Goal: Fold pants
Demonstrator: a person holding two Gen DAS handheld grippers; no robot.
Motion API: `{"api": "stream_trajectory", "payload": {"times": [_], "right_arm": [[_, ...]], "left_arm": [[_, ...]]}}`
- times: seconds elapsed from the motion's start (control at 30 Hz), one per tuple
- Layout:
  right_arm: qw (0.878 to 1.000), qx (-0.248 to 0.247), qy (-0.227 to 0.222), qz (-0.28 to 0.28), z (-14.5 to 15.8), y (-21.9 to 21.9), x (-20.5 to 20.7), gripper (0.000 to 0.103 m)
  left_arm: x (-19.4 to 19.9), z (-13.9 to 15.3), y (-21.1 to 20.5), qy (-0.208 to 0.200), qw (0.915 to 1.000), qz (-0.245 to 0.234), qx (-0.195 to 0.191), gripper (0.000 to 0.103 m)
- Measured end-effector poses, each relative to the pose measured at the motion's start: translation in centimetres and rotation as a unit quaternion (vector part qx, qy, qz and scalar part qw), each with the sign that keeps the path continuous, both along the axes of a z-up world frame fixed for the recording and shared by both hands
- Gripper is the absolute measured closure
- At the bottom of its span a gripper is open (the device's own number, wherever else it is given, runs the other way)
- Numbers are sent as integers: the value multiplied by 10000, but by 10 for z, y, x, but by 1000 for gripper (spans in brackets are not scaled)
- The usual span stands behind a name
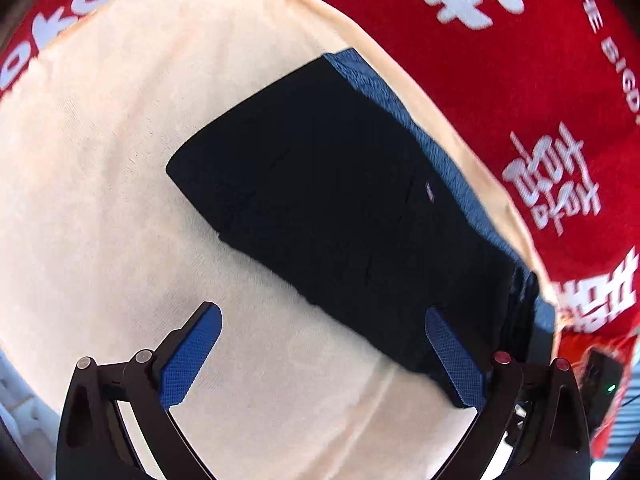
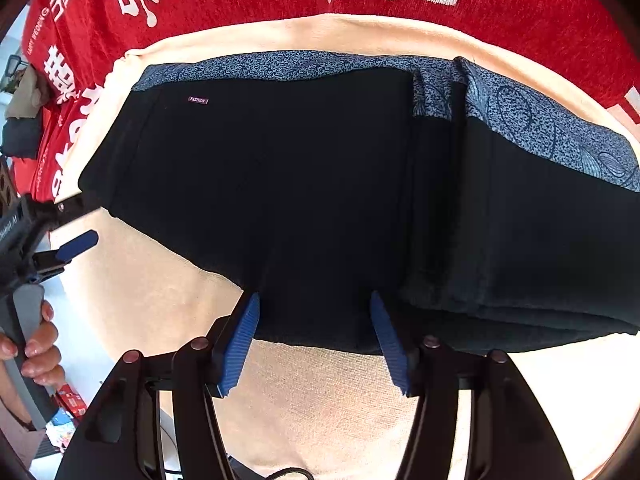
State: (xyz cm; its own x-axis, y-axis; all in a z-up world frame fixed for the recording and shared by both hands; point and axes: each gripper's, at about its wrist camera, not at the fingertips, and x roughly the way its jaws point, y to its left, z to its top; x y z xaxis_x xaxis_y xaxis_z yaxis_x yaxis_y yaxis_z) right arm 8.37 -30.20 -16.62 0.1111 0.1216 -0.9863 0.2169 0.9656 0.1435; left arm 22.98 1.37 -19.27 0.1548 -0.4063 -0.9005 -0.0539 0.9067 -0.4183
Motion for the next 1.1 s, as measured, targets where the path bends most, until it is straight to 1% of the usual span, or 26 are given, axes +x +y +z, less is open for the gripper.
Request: {"api": "stream_trajectory", "payload": {"times": [0.07, 0.1, 0.13, 0.17, 0.2, 0.3, 0.37, 0.47, 0.53, 0.57, 0.6, 0.63, 0.67, 0.7, 0.77, 0.8, 0.83, 0.87, 0.9, 0.93, 0.97, 1.03, 1.07, 1.1], "right_arm": [[10000, -17, -6, 16, -1, 0, 0, 40], [10000, -24, -13, 28, -1, 1, 0, 40], [10000, -28, -19, 36, -1, 1, 0, 40], [10000, -26, -27, 45, -1, 1, 0, 40], [10000, -21, -35, 43, -2, 1, 0, 40], [10000, -15, -79, 32, -2, 0, -1, 40], [9999, -24, -97, 29, -3, 1, -1, 40], [9999, -31, -118, 14, -3, 1, -2, 40], [9999, -17, -137, -19, -3, 1, -3, 40], [9999, -13, -139, -26, -3, 1, -2, 40], [9999, -14, -130, -21, -4, 1, -2, 40], [9999, -14, -116, -10, -4, 2, -1, 39], [9999, -8, -106, 4, -4, 2, 0, 39], [10000, 8, -95, 14, -4, 2, 0, 38], [10000, 57, -54, 31, -2, 1, 2, 38], [9999, 114, -20, 32, 0, 0, 4, 38], [9998, 186, 3, 26, 3, -3, 6, 38], [9996, 274, 14, -3, 7, -6, 8, 38], [9993, 358, -8, -66, 12, -11, 10, 38], [9990, 434, -54, -132, 18, -14, 11, 38], [9984, 531, -105, -180, 26, -19, 15, 38], [9967, 756, -187, -211, 41, -28, 29, 37], [9959, 857, -207, -202, 48, -30, 37, 36], [9947, 985, -232, -170, 55, -31, 49, 33]], "left_arm": [[4, -7, 10, 21, 9992, 177, -357, 1], [6, -13, 15, 55, 9972, 285, -693, 1], [8, -16, 16, 69, 9948, 388, -939, 1], [5, -19, 11, 32, 9929, 476, -1086, 1], [7, -20, 14, -32, 9900, 558, -1293, 1], [9, -22, 21, -56, 9827, 682, -1719, 1], [14, -23, 21, -56, 9807, 686, -1831, 1], [25, -21, 6, -41, 9811, 695, -1806, 1], [33, -14, -1, -146, 9805, 659, -1844, 1], [37, -12, -8, -255, 9825, 568, -1755, 1], [41, -14, -15, -252, 9859, 503, -1574, 1], [46, -22, -21, -121, 9901, 464, -1317, 1], [47, -26, -24, -66, 9913, 472, -1224, 1], [47, -25, -26, -185, 9911, 563, -1194, 1], [48, -22, -32, -216, 9929, 587, -1008, 1], [47, -19, -35, -265, 9943, 631, -817, 8], [45, -16, -38, -323, 9955, 662, -590, 18], [44, -12, -41, -385, 9968, 617, -337, 26], [43, -8, -46, -487, 9976, 492, 37, 47], [42, -6, -53, -581, 9970, 291, 415, 62], [41, -1, -61, -727, 9946, 36, 734, 64], [31, 13, -82, -1237, 9821, -573, 1302, 64], [23, 20, -95, -1522, 9712, -897, 1602, 64], [12, 27, -110, -1861, 9550, -1262, 1936, 64]]}}
